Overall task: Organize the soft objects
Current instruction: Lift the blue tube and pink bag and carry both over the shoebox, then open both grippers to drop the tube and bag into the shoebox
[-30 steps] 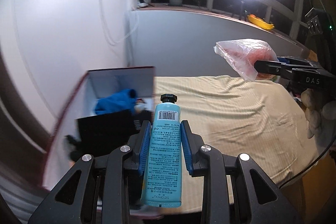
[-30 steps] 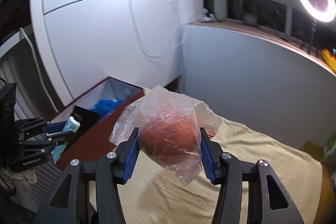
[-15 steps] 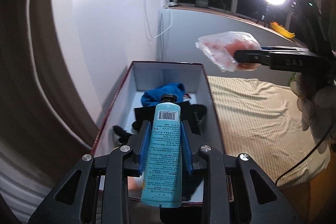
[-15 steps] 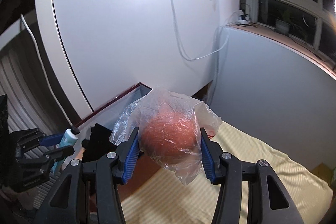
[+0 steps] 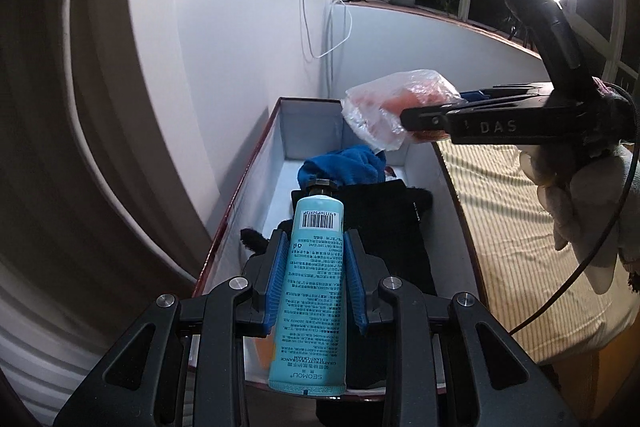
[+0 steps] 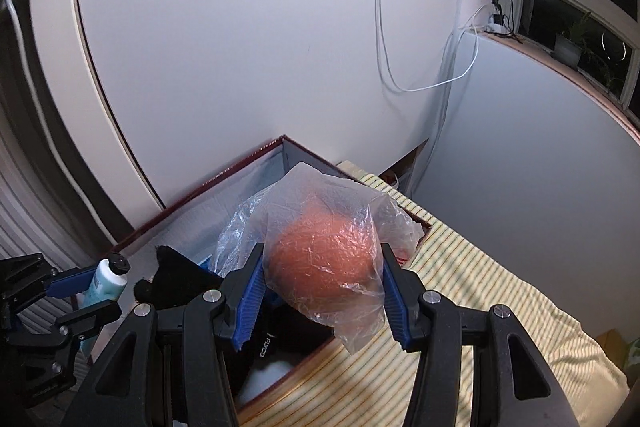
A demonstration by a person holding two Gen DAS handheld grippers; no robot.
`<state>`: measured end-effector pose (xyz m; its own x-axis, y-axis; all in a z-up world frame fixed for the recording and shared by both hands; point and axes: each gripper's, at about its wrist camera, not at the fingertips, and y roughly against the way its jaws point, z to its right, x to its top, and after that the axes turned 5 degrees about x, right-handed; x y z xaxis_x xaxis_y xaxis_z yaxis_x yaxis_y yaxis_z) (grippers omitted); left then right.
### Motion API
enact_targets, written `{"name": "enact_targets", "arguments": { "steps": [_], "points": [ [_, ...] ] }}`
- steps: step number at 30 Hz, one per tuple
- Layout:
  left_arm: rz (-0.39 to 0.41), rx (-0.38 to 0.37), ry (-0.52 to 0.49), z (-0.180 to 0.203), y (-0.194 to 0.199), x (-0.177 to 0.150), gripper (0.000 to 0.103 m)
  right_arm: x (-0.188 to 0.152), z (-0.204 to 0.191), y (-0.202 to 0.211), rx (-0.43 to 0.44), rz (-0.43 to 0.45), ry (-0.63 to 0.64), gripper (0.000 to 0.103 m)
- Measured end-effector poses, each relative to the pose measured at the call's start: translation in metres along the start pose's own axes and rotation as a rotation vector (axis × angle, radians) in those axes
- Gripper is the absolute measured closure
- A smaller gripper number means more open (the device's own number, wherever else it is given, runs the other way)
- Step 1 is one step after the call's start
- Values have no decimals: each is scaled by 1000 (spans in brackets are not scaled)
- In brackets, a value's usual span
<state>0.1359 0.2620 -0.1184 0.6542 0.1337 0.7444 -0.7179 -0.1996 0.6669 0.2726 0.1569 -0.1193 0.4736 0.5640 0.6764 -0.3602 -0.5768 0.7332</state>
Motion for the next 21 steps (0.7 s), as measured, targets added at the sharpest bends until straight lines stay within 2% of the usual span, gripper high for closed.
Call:
{"name": "enact_targets", "arguments": {
  "steps": [12, 14, 15, 21],
  "points": [
    [5, 25, 19, -3, -5, 0, 76, -1, -6, -8, -11, -19, 24, 52],
    [4, 32, 24, -5, -5, 1, 65, 0, -8, -7, -22, -13, 31, 43],
    [5, 31, 27, -5, -4, 1, 63, 0, -10, -6, -29, -7, 34, 40],
    [22, 27, 46, -9, 3, -1, 63, -3, -20, 7, -70, 28, 57, 39]
  ]
}}
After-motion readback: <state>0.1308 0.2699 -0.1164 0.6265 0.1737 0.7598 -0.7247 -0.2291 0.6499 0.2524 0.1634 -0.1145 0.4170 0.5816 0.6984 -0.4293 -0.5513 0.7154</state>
